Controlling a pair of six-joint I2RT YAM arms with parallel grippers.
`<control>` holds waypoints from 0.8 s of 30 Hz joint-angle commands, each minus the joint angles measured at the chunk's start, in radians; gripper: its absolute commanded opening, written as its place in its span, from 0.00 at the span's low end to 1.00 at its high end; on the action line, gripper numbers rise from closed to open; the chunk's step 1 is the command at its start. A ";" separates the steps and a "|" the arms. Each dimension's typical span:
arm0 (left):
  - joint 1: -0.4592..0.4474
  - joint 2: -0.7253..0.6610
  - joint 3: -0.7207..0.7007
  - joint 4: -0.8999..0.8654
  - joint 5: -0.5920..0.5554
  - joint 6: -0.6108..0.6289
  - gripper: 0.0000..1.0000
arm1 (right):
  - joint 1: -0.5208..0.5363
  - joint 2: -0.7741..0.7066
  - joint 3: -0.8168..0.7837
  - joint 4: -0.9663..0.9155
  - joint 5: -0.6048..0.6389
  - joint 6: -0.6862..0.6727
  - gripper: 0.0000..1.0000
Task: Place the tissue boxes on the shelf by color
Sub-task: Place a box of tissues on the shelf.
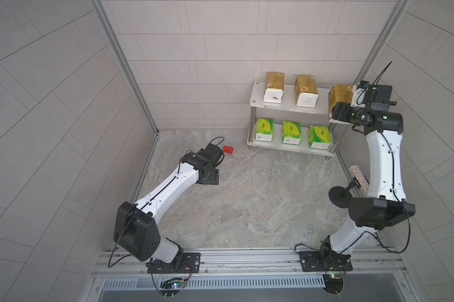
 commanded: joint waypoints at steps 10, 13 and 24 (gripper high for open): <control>0.000 0.049 0.033 -0.010 -0.017 0.010 0.90 | -0.014 0.137 0.165 0.032 -0.029 -0.006 0.82; 0.000 0.052 0.039 -0.009 -0.018 0.004 0.90 | -0.014 0.165 0.185 0.033 -0.029 -0.002 0.82; 0.000 0.071 0.050 -0.009 -0.027 -0.013 0.90 | -0.014 0.233 0.219 0.045 0.003 -0.005 0.87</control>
